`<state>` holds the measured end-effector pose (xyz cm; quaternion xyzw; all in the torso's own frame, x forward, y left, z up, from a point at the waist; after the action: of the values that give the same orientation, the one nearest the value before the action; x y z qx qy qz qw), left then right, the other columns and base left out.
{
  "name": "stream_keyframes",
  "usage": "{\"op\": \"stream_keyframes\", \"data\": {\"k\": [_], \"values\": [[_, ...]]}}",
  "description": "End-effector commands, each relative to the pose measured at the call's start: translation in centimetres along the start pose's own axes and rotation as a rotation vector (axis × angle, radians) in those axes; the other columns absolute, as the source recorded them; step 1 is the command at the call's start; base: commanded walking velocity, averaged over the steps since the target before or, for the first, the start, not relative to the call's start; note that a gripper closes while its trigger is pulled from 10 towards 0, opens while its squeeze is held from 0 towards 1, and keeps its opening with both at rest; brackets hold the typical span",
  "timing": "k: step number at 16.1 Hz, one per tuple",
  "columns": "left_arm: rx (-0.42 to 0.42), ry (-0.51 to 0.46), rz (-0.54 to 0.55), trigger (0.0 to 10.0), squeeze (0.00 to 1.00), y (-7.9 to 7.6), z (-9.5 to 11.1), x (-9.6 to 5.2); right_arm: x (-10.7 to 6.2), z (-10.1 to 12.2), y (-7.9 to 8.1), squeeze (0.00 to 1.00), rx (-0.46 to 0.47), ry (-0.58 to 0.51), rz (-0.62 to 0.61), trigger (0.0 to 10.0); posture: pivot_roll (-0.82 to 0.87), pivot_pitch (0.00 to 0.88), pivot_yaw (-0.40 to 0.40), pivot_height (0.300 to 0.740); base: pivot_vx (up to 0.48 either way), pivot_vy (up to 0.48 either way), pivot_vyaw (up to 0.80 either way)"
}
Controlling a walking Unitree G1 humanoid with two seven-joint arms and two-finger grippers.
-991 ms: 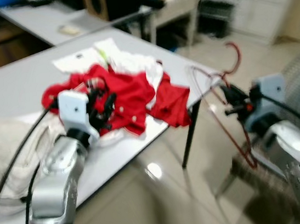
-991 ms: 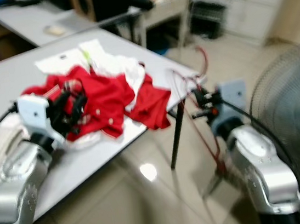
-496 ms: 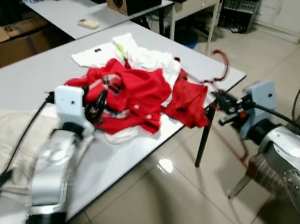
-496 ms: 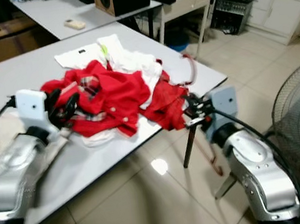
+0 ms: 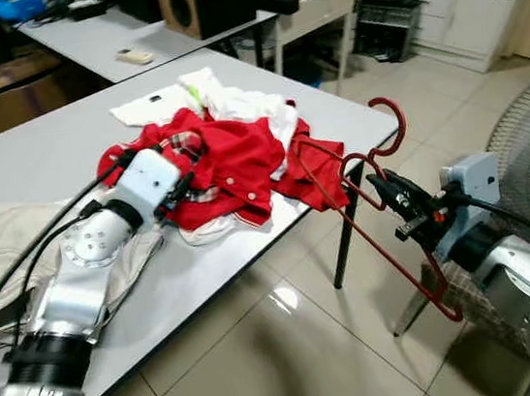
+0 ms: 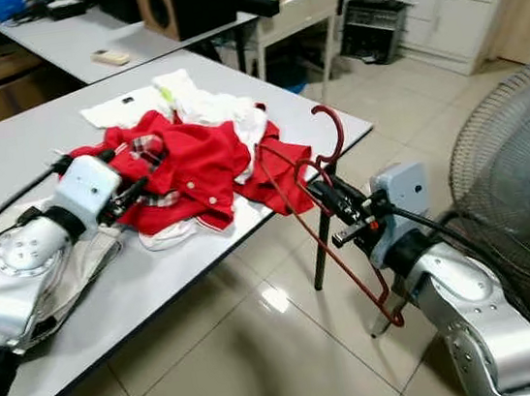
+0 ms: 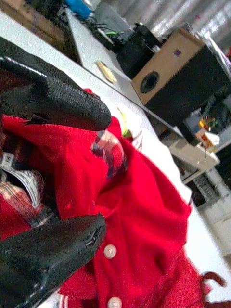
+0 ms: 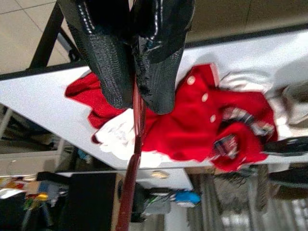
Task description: Hang hanger
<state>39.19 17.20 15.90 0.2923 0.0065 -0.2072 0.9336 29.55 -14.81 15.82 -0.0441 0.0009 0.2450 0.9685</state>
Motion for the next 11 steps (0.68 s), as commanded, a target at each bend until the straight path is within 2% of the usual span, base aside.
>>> {"op": "stream_keyframes", "data": {"k": [1, 2, 3, 4, 6, 10, 11], "values": [[0.042, 0.007, 0.007, 10.0, 0.00, 0.5, 0.0, 0.1, -0.2, 0.5, 0.3, 0.00, -0.001, -0.010, 0.022, 10.0, -0.14, 0.000, 0.001, 0.740, 0.000, 0.000, 0.00], [0.130, 0.061, -0.004, 10.0, 0.00, 1.2, -1.1, 0.6, -0.6, -0.5, 0.6, 0.00, -0.018, 0.028, 0.039, 10.0, -0.15, 0.000, 0.001, 0.740, 0.000, 0.000, 0.00], [0.163, 0.099, -0.031, 10.0, 0.00, 1.2, -2.0, 0.7, -0.7, -0.9, 0.6, 0.00, -0.020, 0.043, 0.038, 10.0, -0.15, 0.000, 0.001, 0.740, 0.000, 0.000, 0.00], [0.168, 0.108, -0.036, 10.0, 0.00, 1.2, -2.3, 0.8, -0.8, -1.0, 0.6, 0.00, -0.019, 0.045, 0.037, 10.0, -0.15, 0.000, 0.001, 0.740, 0.000, 0.000, 0.00], [0.230, 0.149, -0.007, 10.0, 0.00, 2.2, -3.3, 1.0, -0.7, -0.8, 0.6, 0.00, -0.014, 0.041, 0.040, 10.0, -0.15, 0.000, -0.003, 0.740, 0.000, 0.000, 0.00], [0.299, 0.166, -0.018, 10.0, 0.00, 3.1, -3.6, 1.2, -0.6, -0.7, 1.0, 0.00, -0.014, 0.037, 0.064, 10.0, -0.15, 0.000, -0.008, 0.740, 0.000, 0.000, 0.00], [0.300, 0.151, -0.012, 2.7, 0.00, 3.6, -3.2, 1.2, -0.6, -0.7, 1.0, 0.00, -0.014, 0.034, 0.066, 10.0, -0.15, 0.000, -0.007, 0.740, 0.000, 0.000, 0.00]]}}
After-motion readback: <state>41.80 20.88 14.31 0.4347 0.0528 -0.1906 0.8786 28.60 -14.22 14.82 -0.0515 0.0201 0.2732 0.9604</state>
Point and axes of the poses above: a point about 5 cm out from each wrist's last joint towards the gripper, its own x axis pointing out of the wrist towards the gripper, its own z axis along the axis of the wrist's last joint, y = z × x, the point moved 6 cm from there along x, pointing out of the wrist towards the gripper, and after that the axes turned 7 degrees about -x, right-handed, at the moved point
